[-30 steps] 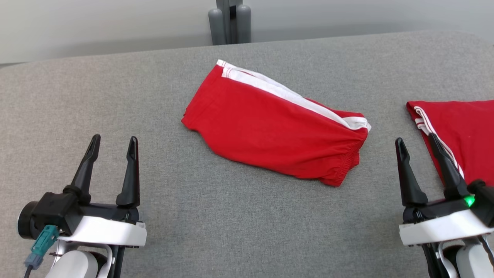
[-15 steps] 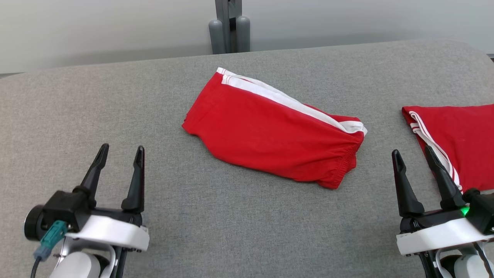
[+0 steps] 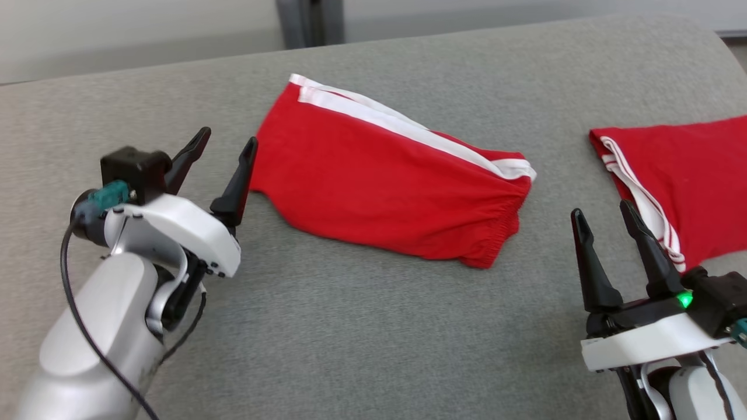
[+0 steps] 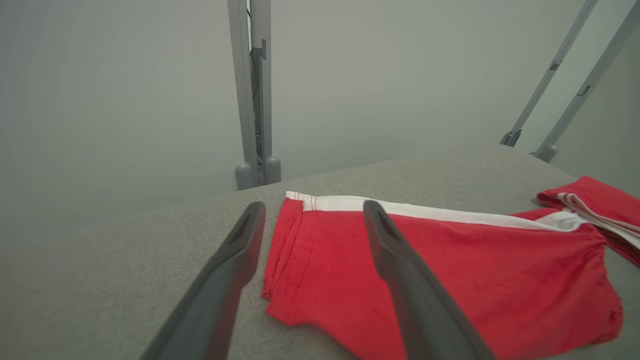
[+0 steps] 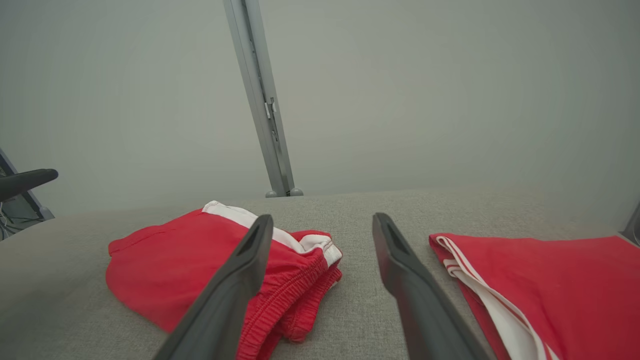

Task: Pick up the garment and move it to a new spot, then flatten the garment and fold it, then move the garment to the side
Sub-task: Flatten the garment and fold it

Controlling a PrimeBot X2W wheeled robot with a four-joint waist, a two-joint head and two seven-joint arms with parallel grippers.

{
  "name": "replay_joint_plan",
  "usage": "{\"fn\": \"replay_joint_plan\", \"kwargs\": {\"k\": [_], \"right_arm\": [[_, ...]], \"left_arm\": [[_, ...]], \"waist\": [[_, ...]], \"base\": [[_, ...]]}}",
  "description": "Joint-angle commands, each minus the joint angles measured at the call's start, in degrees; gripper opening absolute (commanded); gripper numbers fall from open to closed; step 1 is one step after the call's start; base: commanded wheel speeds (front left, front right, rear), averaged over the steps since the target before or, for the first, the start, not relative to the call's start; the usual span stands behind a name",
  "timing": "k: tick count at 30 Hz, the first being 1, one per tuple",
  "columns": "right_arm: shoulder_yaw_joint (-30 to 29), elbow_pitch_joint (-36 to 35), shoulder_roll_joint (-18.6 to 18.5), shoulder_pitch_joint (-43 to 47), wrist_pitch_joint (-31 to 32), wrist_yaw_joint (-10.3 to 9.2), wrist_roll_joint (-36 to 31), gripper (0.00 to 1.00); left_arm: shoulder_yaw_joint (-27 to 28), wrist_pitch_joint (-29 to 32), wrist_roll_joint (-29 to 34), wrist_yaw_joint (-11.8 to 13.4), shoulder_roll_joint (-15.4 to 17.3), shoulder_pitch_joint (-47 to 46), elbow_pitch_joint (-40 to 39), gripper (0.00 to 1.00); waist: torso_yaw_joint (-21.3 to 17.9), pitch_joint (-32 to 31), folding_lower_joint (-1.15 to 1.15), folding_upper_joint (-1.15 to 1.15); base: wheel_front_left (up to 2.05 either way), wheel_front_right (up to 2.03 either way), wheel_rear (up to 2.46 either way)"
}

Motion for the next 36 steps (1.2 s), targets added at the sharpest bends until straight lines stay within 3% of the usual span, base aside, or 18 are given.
{"fn": "replay_joint_plan", "kwargs": {"k": [1, 7, 14, 20, 21, 22, 23, 29, 36], "right_arm": [[0.4, 0.6, -0.1, -0.8, -0.4, 0.0, 0.5, 1.0], [2.8, 2.2, 0.3, -2.7, -1.2, -0.01, 1.8, 1.0], [3.8, 4.3, 0.5, -3.9, -2.5, -0.01, 2.7, 1.0], [3.5, 4.9, 0.7, -4.1, -3.2, -0.01, 2.8, 1.0], [3.3, 5.1, 0.7, -4.1, -3.3, -0.01, 2.8, 1.0], [3.3, 5.3, 0.7, -4.3, -3.4, -0.01, 2.8, 1.0], [3.3, 5.4, 0.7, -4.5, -3.4, -0.01, 2.8, 1.0], [2.6, 5.7, 0.6, -4.1, -3.3, -0.01, 2.9, 1.0], [1.1, 5.6, 0.1, -3.2, -2.9, -0.01, 3.0, 1.0]], "left_arm": [[-0.1, 0.8, -0.7, -1.1, -0.3, -1.7, 2.5, 1.0], [-0.2, 5.5, -4.3, -5.9, -1.5, -9.7, 18.4, 1.0], [-0.1, 8.8, -7.0, -7.9, -1.1, -15.3, 32.6, 1.0], [-1.7, 11.1, -9.4, -8.9, -2.5, -16.1, 38.3, 1.0], [-2.0, 11.4, -10.0, -8.9, -2.8, -16.1, 38.6, 0.83], [-2.6, 11.8, -10.6, -8.9, -3.1, -15.9, 38.3, 0.38], [-3.1, 12.2, -11.6, -8.9, -3.5, -15.6, 37.8, 0.0], [-5.3, 12.5, -15.6, -8.9, -2.8, -14.6, 35.9, 0.0], [-4.2, 5.4, -17.2, -8.8, -3.2, -13.1, 35.9, 0.0]], "waist": [[-1.8, 1.3, 0.0, 0.0], [-5.7, 4.1, 0.0, 0.0], [-8.5, 6.4, 0.0, 0.0], [-8.6, 6.5, 0.0, 0.0], [-8.4, 6.5, 0.0, 0.0], [-8.3, 6.4, 0.0, 0.0], [-8.1, 6.3, 0.0, 0.0], [-6.9, 5.2, 0.0, 0.0], [-4.4, 3.9, 0.0, 0.0]], "base": [[0.0, 0.0, 0.0], [0.0, 0.0, 0.0], [0.0, 0.0, 0.0], [0.0, 0.0, 0.0], [0.0, 0.0, 0.0], [0.0, 0.0, 0.0], [0.0, 0.0, 0.0], [0.0, 0.0, 0.0], [0.0, 0.0, 0.0]]}}
